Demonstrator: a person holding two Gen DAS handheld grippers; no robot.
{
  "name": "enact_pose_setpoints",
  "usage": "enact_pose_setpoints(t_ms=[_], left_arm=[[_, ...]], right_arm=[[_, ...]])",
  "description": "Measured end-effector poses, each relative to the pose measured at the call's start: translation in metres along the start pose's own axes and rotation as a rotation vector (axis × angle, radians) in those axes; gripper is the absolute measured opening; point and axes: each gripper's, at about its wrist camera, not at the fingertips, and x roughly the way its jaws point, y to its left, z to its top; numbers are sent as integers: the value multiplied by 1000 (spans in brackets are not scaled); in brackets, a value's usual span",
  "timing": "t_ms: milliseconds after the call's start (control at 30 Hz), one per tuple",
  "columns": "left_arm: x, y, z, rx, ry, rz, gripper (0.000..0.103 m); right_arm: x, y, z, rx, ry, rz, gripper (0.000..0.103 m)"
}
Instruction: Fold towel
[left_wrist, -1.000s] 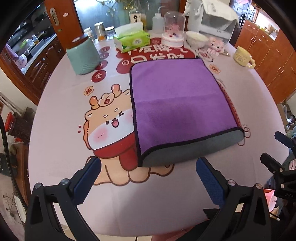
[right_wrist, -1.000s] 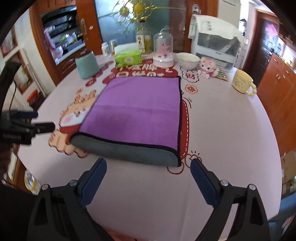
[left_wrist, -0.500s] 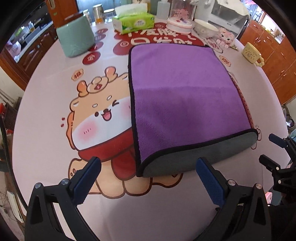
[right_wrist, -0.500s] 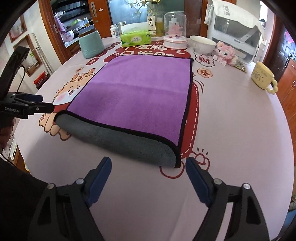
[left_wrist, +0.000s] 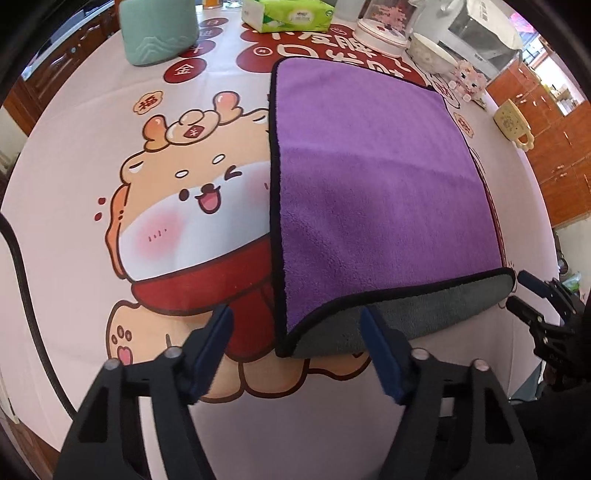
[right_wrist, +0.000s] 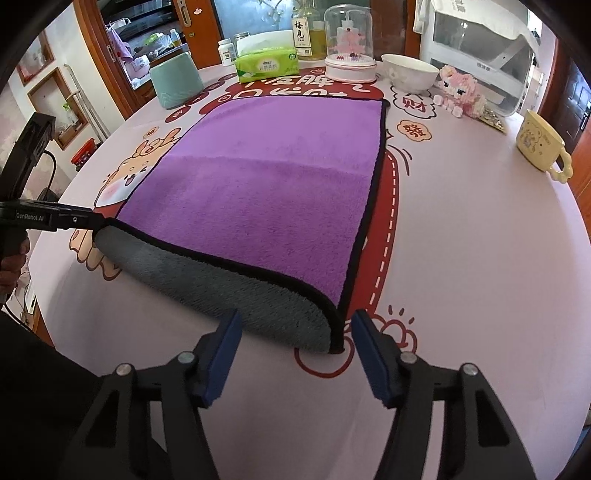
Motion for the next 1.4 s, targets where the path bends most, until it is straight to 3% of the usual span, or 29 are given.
enact_pose_setpoints(t_ms=[400, 833, 1233, 1400], left_arm=[[12, -9, 0, 34, 52, -30, 34], [12, -14, -4, 51, 49, 2, 12], [10, -16, -9, 71, 40, 17, 6], [8, -15, -11, 67, 35, 18, 6]], right_arm=[[8, -7, 2, 8, 23, 28, 48], [9, -10, 0, 7, 25, -2, 31], [8, -16, -2, 8, 17, -42, 8], [6, -16, -2, 7, 7, -43, 7]])
